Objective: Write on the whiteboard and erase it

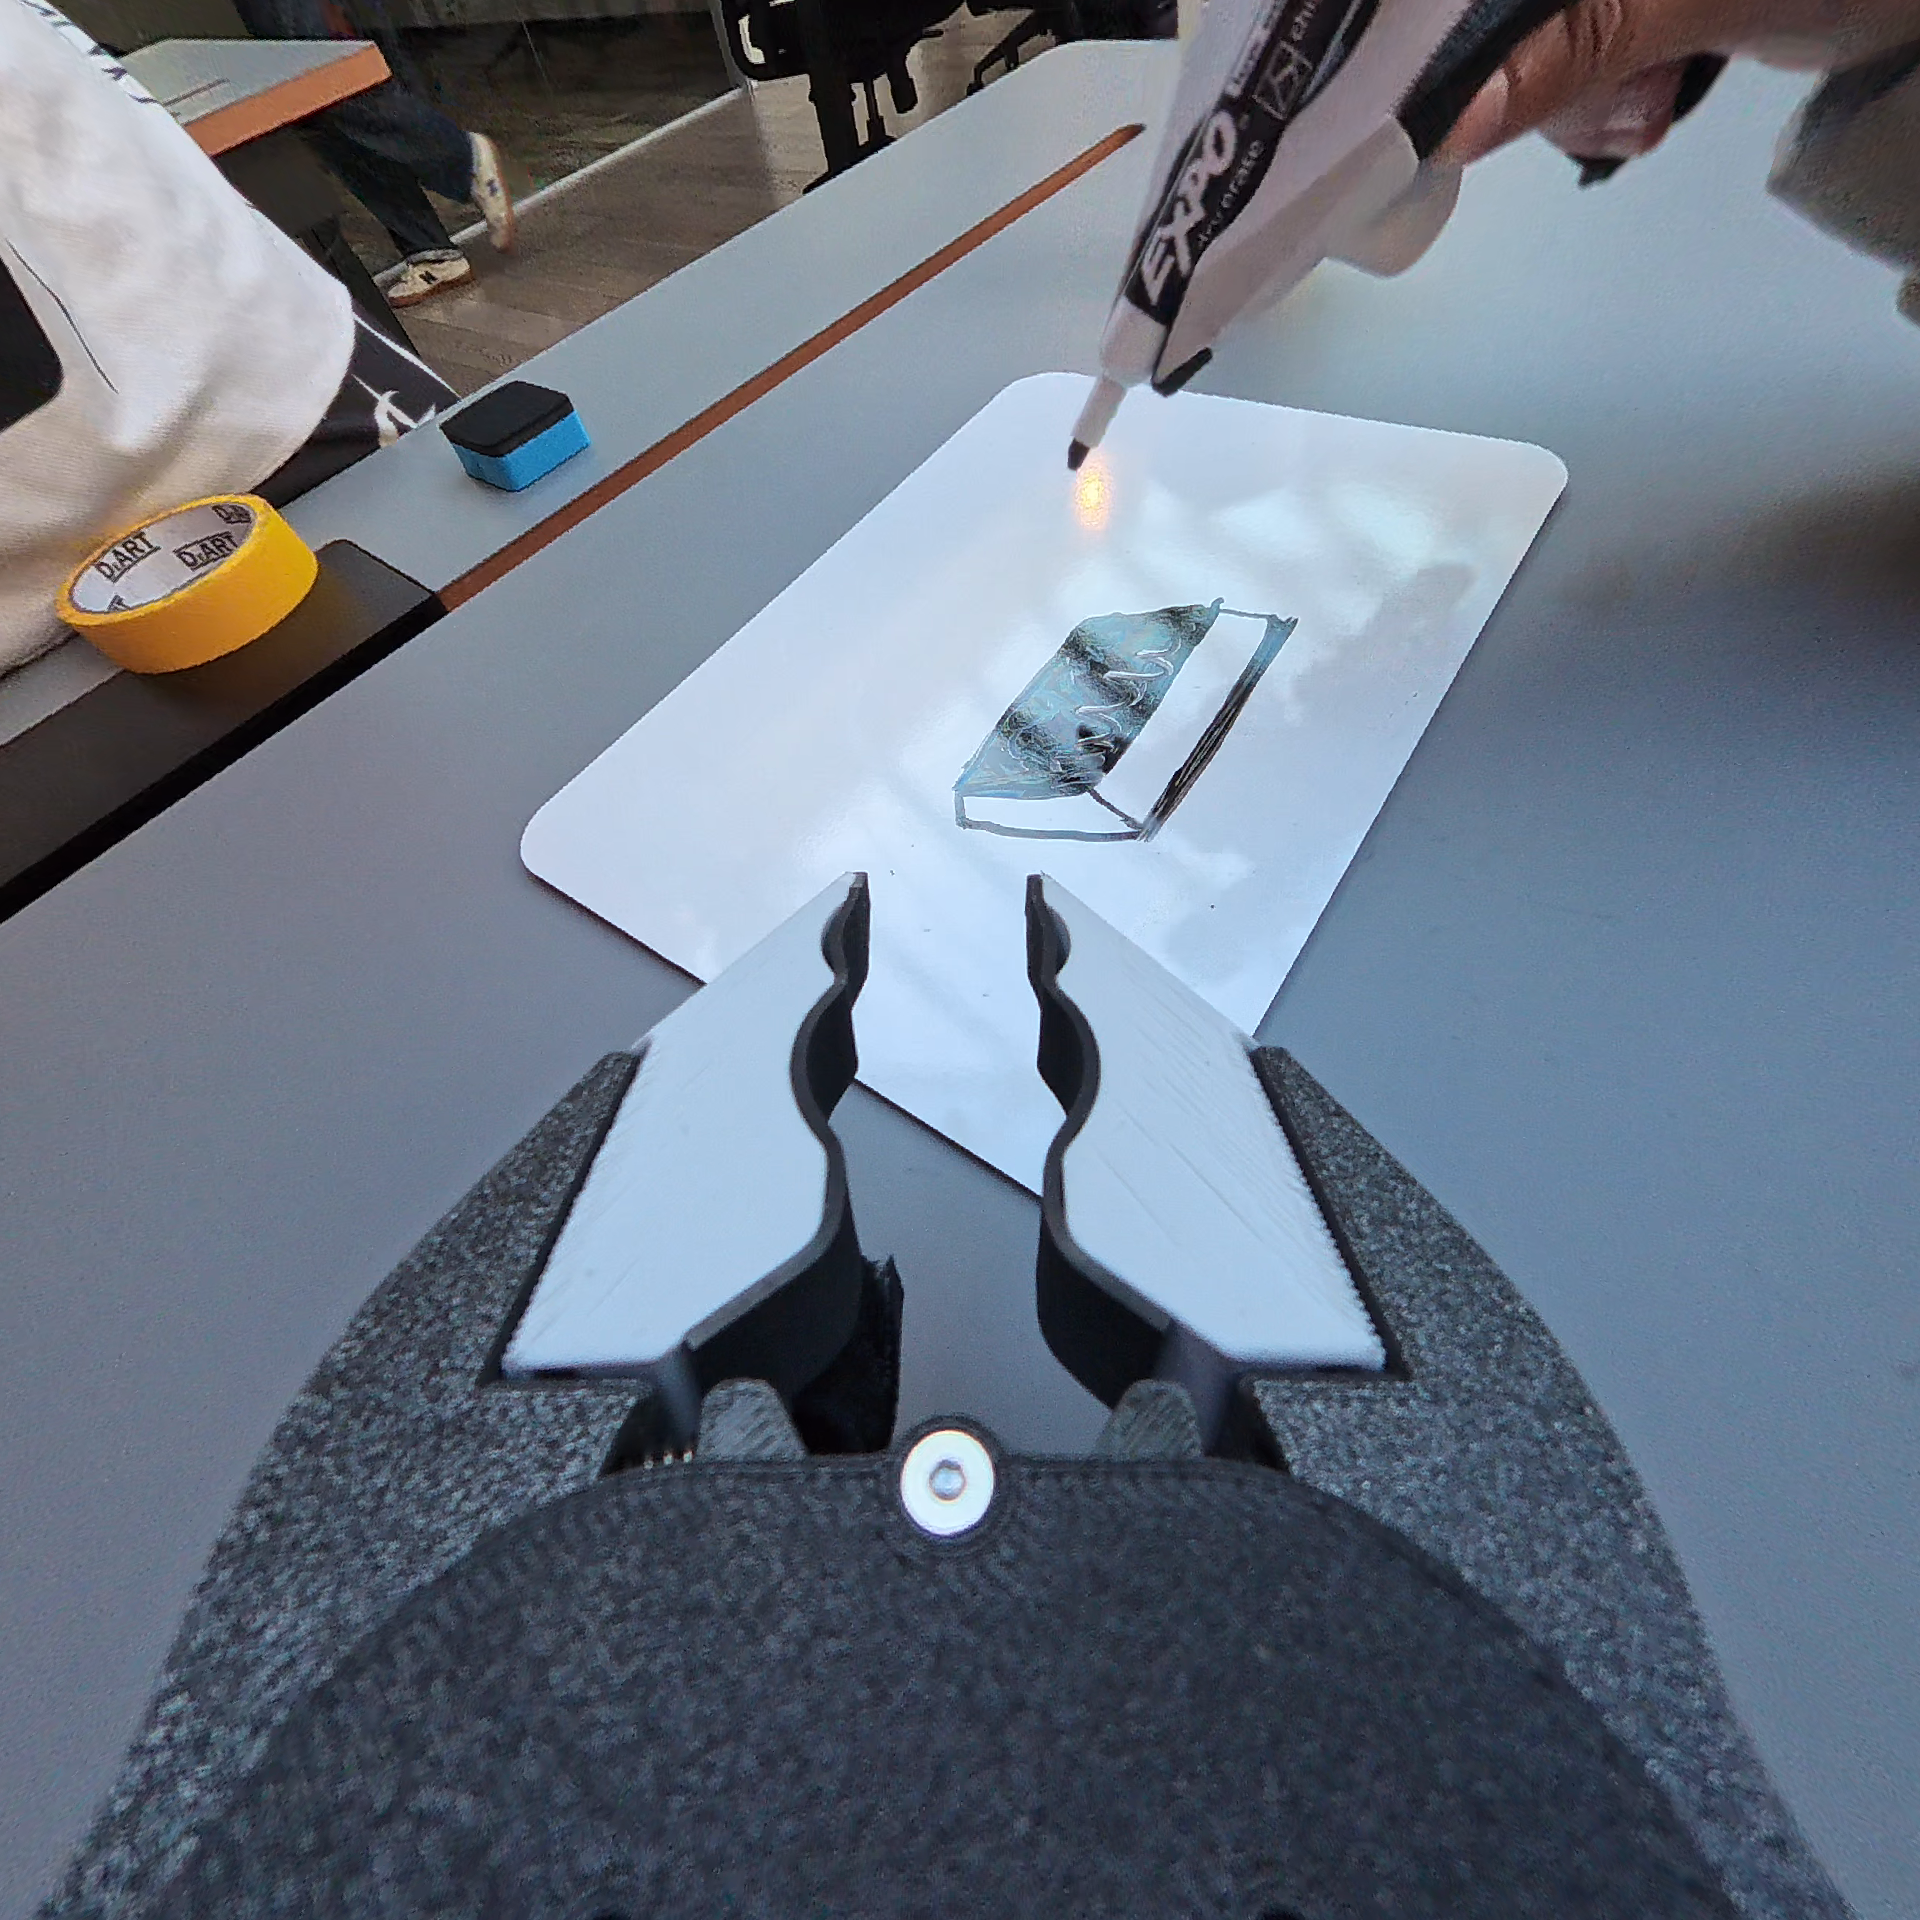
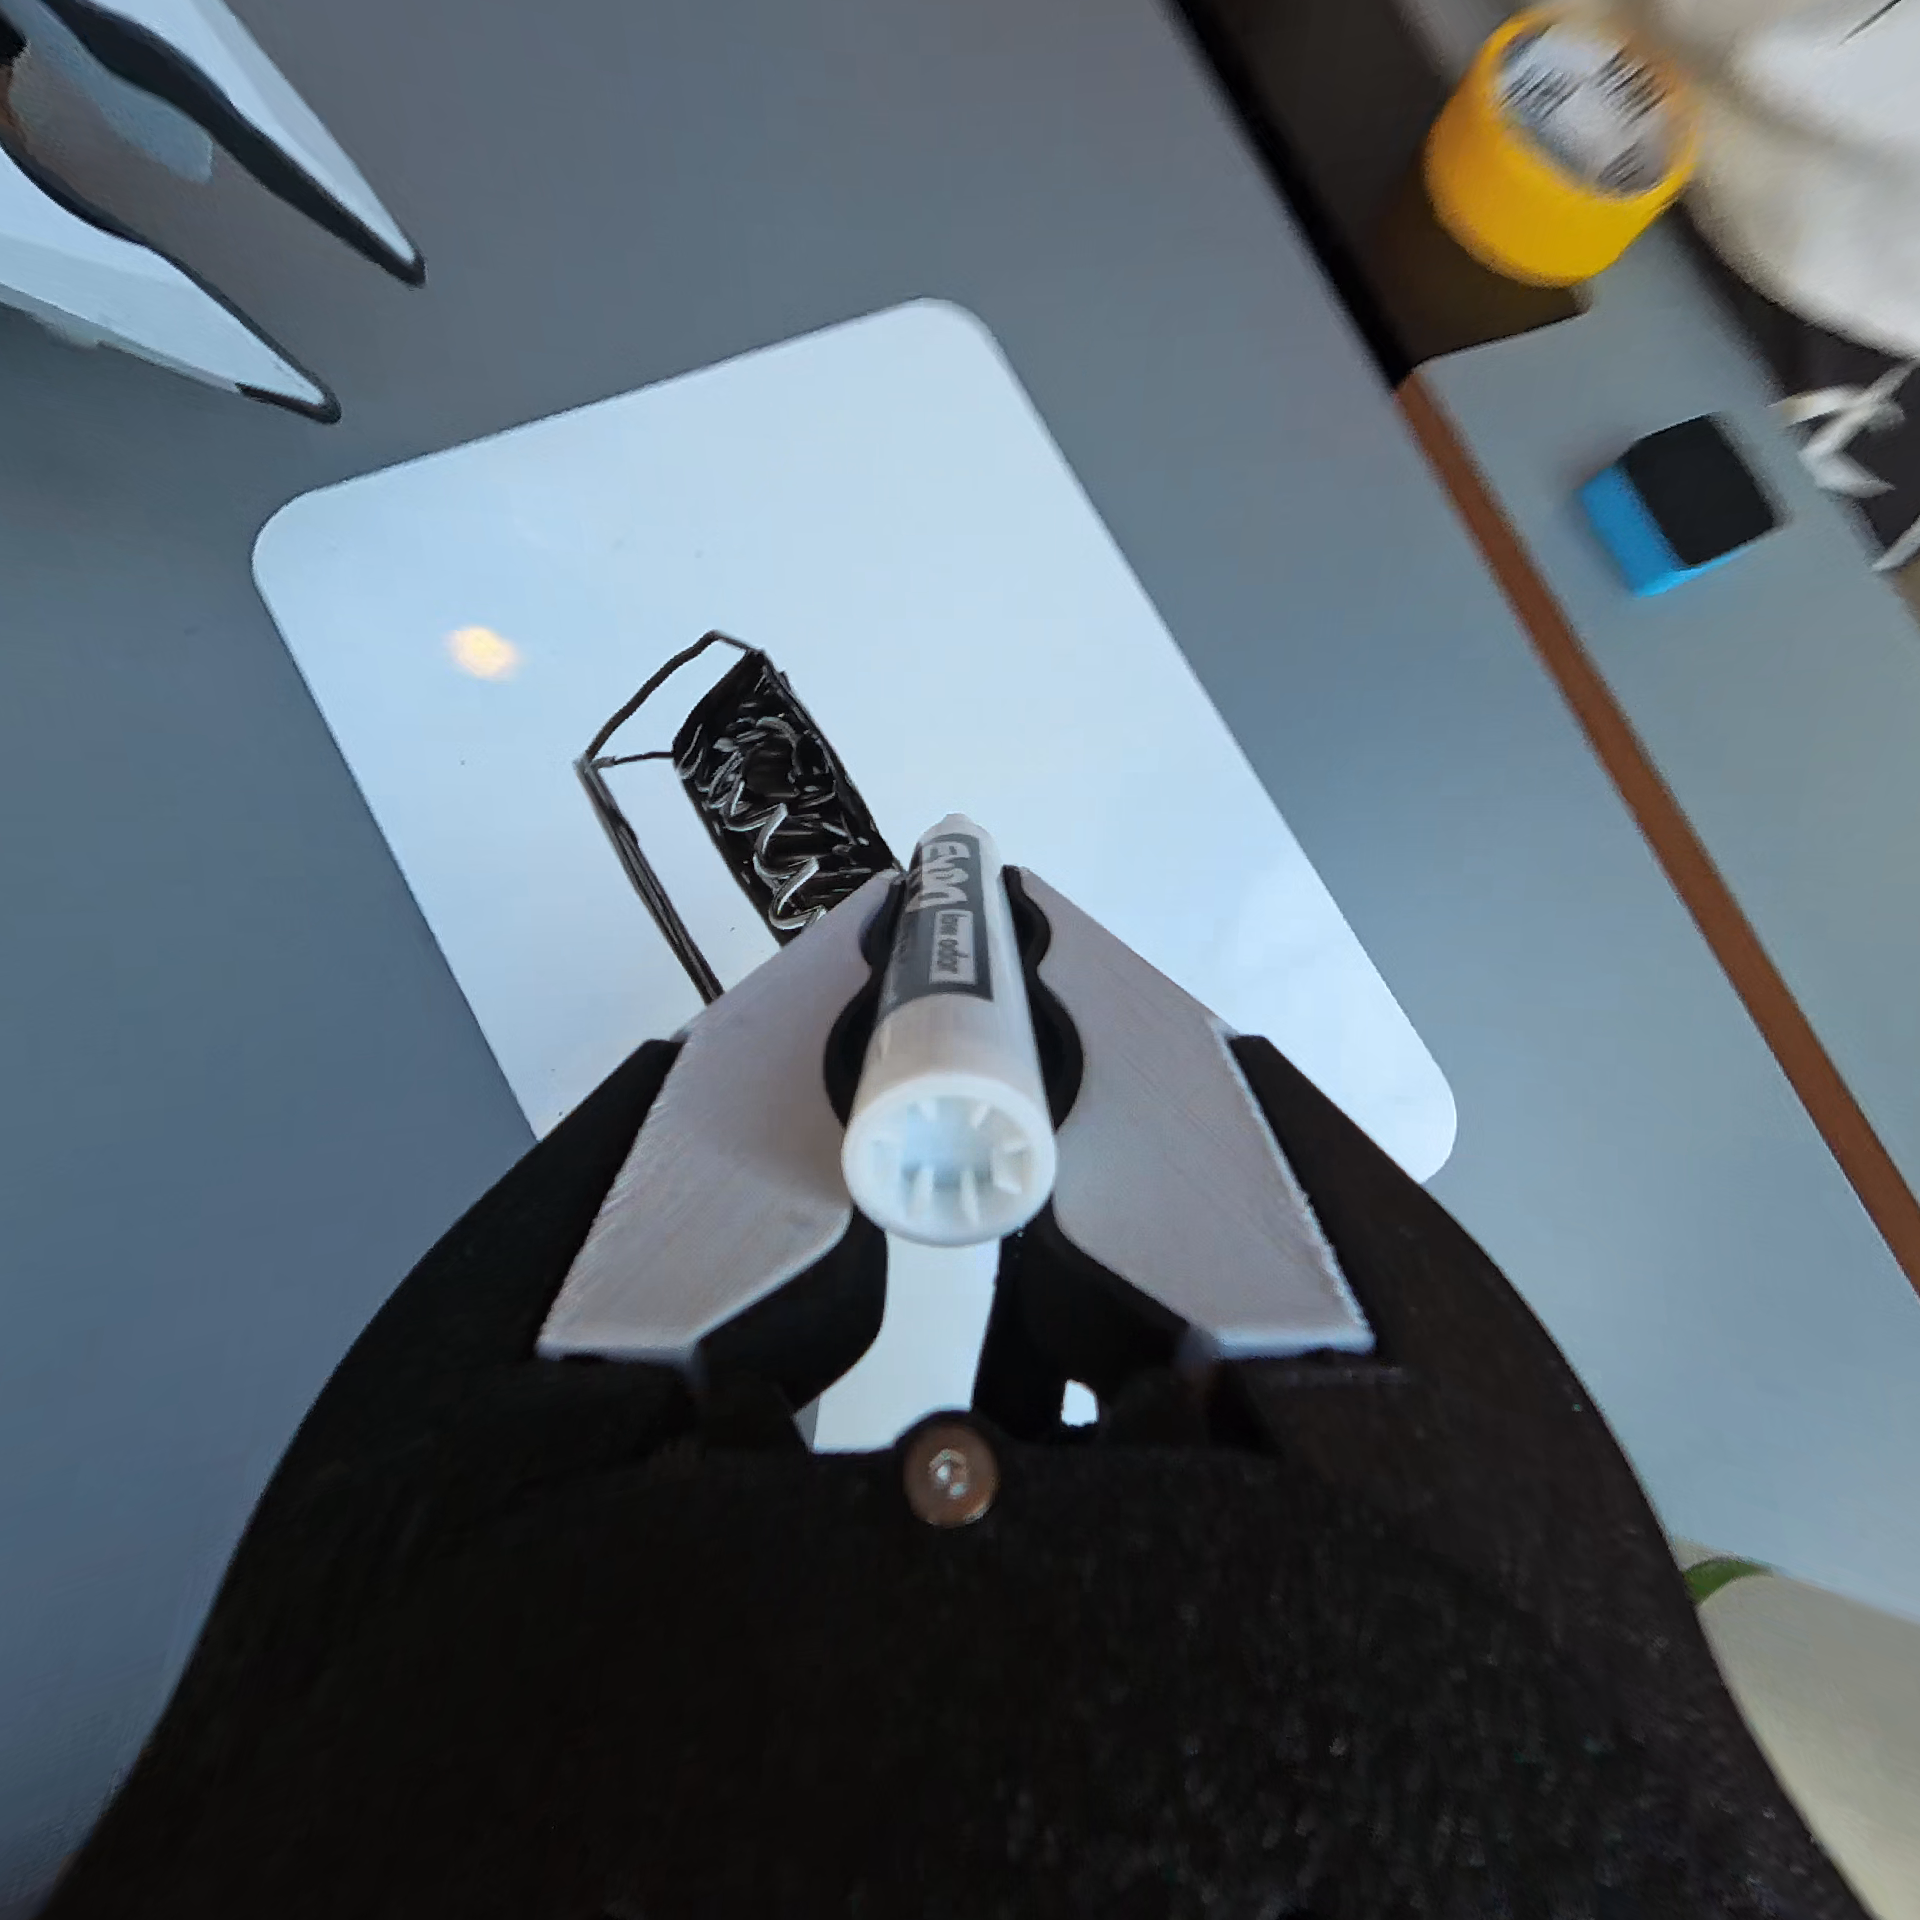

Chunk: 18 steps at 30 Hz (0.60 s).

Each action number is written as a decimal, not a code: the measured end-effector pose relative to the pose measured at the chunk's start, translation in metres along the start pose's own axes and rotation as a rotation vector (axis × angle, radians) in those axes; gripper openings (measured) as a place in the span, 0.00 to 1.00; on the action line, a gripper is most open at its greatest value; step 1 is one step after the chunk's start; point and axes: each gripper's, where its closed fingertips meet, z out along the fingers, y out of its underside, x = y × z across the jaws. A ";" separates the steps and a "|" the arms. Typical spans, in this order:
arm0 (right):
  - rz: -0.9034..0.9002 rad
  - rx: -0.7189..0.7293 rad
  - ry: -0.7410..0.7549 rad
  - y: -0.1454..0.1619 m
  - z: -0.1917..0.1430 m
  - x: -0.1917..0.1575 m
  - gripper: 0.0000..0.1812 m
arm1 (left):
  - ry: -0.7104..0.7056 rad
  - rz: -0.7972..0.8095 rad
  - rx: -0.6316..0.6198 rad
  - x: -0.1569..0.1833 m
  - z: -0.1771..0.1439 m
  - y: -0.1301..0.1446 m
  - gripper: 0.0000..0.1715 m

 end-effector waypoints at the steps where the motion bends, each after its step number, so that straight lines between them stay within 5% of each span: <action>1: 0.014 0.050 0.034 0.005 -0.004 -0.003 0.10 | 0.003 0.000 0.000 0.001 0.000 0.000 0.17; 5: 0.181 0.177 0.000 0.025 -0.014 -0.018 0.10 | 0.017 0.007 0.000 0.008 0.000 -0.001 0.17; 18: 0.272 -0.015 -0.018 0.049 -0.004 -0.028 0.10 | 0.015 0.070 -0.003 0.018 0.000 -0.002 0.17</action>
